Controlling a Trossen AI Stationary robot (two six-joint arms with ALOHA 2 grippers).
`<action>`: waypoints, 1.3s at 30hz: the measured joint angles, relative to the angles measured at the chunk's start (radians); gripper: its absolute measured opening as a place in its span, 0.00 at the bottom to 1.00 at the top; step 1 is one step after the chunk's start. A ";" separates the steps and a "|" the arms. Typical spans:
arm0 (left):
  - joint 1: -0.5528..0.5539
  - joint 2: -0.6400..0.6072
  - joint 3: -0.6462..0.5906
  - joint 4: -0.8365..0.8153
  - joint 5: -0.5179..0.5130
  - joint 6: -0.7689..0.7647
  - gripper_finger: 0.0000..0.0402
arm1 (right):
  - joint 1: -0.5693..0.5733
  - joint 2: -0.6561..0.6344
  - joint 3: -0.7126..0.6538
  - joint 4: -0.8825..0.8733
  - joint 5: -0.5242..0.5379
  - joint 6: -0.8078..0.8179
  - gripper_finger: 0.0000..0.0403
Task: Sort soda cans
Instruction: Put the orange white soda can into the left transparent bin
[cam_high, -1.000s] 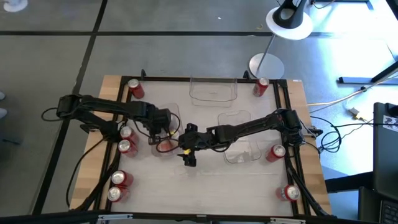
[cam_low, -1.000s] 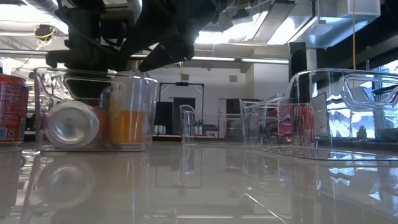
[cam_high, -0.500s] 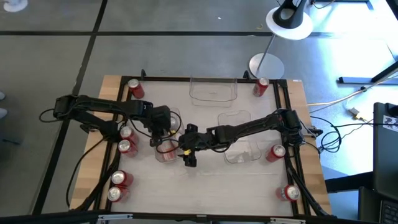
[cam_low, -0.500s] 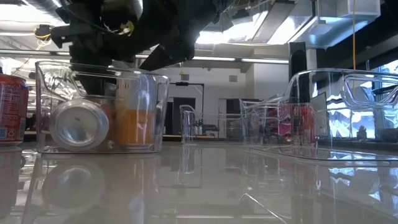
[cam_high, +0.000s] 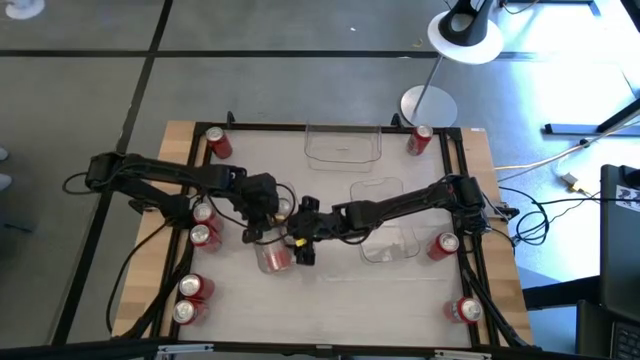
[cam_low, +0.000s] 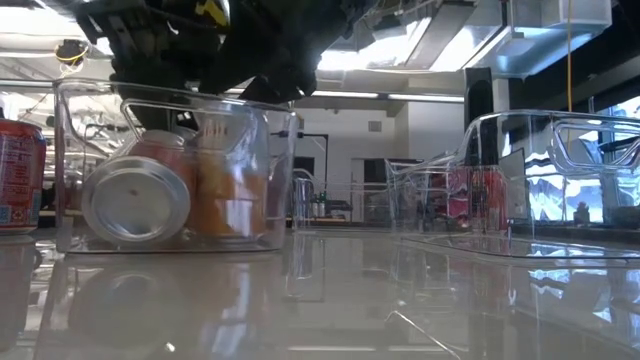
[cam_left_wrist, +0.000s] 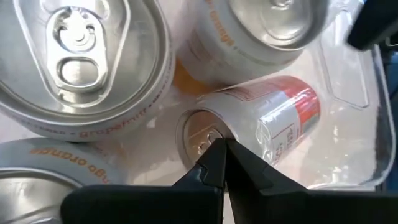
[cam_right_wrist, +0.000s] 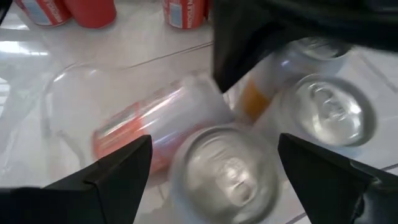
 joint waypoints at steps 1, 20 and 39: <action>-0.010 0.000 0.000 0.009 0.002 -0.011 0.00 | 0.000 0.000 0.000 0.000 0.005 0.000 0.86; -0.102 -0.001 0.000 0.123 0.021 -0.071 0.00 | 0.096 -0.110 -0.001 -0.246 0.029 -0.026 0.86; -0.102 -0.001 0.001 0.120 0.022 -0.037 0.00 | 0.267 -0.001 -0.019 -0.261 0.252 0.067 0.86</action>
